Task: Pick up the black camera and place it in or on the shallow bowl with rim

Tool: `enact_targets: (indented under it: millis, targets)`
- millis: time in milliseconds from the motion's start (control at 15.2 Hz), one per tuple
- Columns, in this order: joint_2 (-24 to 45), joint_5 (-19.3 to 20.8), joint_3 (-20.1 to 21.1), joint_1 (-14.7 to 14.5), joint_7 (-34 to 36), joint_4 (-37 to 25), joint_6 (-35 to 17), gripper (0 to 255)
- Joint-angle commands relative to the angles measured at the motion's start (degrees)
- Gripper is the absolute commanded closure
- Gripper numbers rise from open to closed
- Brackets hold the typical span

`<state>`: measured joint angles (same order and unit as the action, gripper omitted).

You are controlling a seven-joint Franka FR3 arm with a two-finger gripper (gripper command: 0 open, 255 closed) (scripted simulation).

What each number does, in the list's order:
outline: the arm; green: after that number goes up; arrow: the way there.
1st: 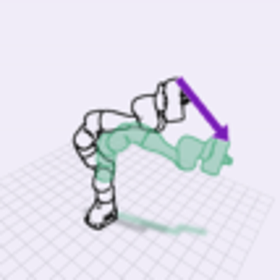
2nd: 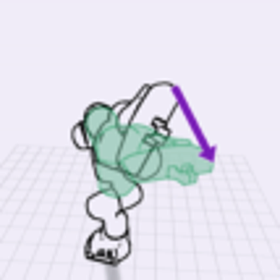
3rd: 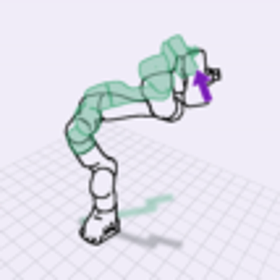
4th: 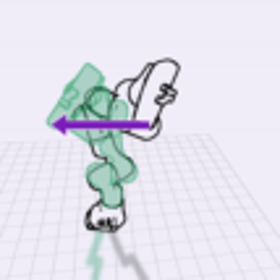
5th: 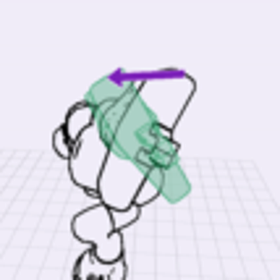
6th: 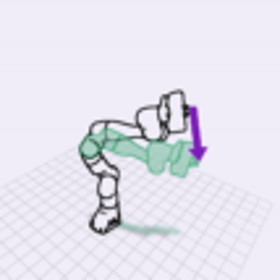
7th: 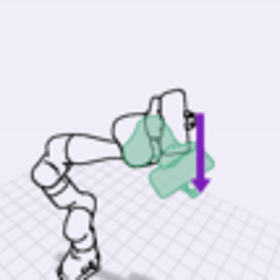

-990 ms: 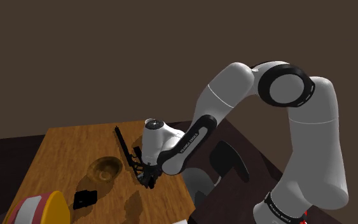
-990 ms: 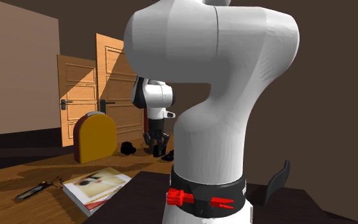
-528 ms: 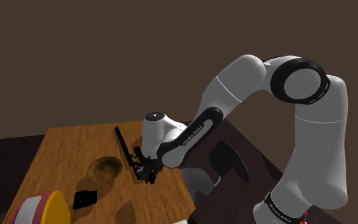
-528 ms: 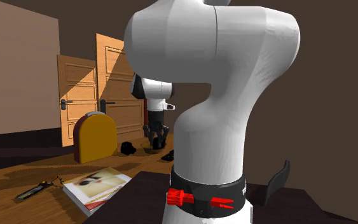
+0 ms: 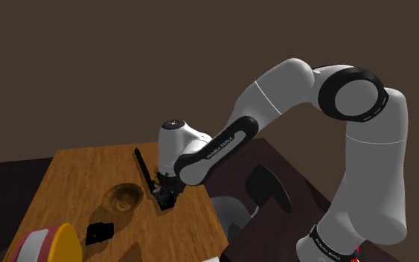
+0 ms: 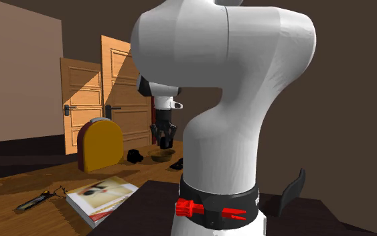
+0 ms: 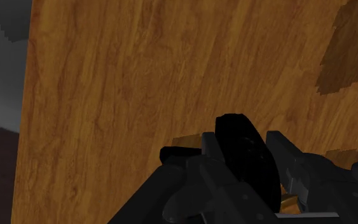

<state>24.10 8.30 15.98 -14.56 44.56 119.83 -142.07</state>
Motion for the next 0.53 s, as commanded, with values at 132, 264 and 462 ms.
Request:
enact_targets:
  millis: [132, 264, 462]
  targets:
    - [6.9, 1.1, -0.8, -1.7, 0.5, -11.6, 4.9, 255]
    - [10.8, 1.5, -1.2, -2.6, 0.5, -18.4, 7.8, 255]
    - [17.1, 2.0, -1.8, -4.2, 0.4, -29.6, 12.7, 255]
